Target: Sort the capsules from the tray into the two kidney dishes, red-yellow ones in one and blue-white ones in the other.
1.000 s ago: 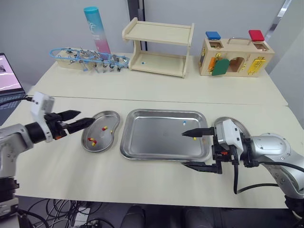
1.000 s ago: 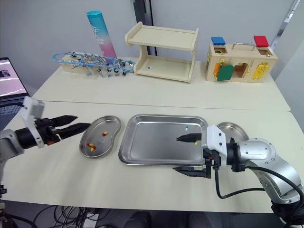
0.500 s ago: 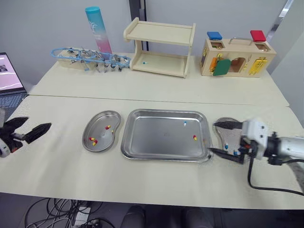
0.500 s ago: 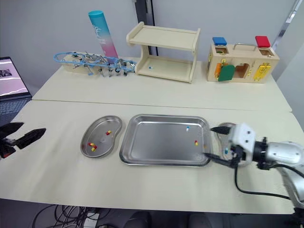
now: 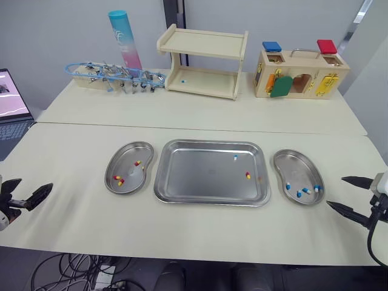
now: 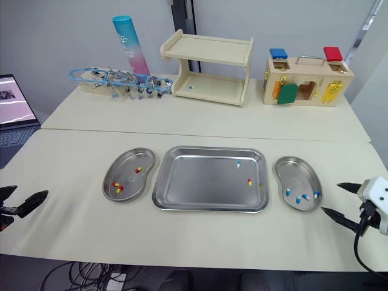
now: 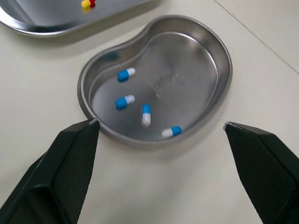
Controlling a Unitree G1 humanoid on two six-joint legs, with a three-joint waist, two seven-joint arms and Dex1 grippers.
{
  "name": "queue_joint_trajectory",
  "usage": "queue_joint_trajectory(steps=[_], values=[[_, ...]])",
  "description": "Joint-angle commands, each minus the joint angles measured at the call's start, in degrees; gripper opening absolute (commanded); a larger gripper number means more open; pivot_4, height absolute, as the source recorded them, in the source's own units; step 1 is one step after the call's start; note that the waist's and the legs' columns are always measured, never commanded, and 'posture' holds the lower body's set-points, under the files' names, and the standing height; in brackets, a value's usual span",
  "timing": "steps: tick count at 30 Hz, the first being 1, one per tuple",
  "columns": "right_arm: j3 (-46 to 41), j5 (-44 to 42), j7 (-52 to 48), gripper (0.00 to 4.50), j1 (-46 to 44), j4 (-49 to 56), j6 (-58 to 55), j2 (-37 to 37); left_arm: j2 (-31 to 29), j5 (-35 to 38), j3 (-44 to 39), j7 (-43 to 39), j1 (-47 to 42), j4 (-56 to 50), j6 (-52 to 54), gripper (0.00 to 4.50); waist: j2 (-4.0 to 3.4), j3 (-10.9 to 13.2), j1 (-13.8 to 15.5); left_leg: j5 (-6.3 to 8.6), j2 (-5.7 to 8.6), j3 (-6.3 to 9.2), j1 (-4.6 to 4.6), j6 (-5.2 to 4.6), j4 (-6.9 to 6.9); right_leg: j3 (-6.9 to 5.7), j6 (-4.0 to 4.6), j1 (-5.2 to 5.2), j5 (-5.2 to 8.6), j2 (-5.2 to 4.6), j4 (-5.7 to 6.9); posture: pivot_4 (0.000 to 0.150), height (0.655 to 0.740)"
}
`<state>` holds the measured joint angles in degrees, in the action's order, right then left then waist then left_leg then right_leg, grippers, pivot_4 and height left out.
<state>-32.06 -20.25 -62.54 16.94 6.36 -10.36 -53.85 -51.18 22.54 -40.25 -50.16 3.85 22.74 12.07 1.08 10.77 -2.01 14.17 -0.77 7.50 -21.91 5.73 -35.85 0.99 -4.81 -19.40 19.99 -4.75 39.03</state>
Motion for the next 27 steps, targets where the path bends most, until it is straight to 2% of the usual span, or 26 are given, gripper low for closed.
queue_joint_trajectory(steps=[1,15,27], values=[[-3.2,0.0,0.0,4.50,1.2,-1.5,0.6,-0.2,-0.4,0.6,-0.6,-0.8,1.2,-0.4,-0.6,4.47,0.00,0.0,-0.1,0.00,0.00,-0.01,0.00,0.00,0.01,0.00,0.00,0.00,0.00,0.00,-0.01,0.150,0.7400],[-1.3,1.2,-0.8,4.50,-1.5,-5.9,1.8,-1.9,-0.9,1.8,-1.4,-1.5,2.3,-2.2,0.4,4.47,0.00,0.0,-0.2,0.00,0.00,0.00,0.01,0.00,0.00,0.00,0.00,0.02,0.00,0.00,-0.02,0.150,0.7400],[2.5,0.4,-3.2,4.50,-6.9,-4.9,1.8,-3.2,-3.2,3.0,-0.2,-6.6,1.5,-4.2,0.4,4.47,-0.03,0.0,-0.2,0.00,-0.01,-0.01,0.02,0.00,0.00,-0.01,0.00,0.03,0.00,0.00,-0.02,0.150,0.7400]])
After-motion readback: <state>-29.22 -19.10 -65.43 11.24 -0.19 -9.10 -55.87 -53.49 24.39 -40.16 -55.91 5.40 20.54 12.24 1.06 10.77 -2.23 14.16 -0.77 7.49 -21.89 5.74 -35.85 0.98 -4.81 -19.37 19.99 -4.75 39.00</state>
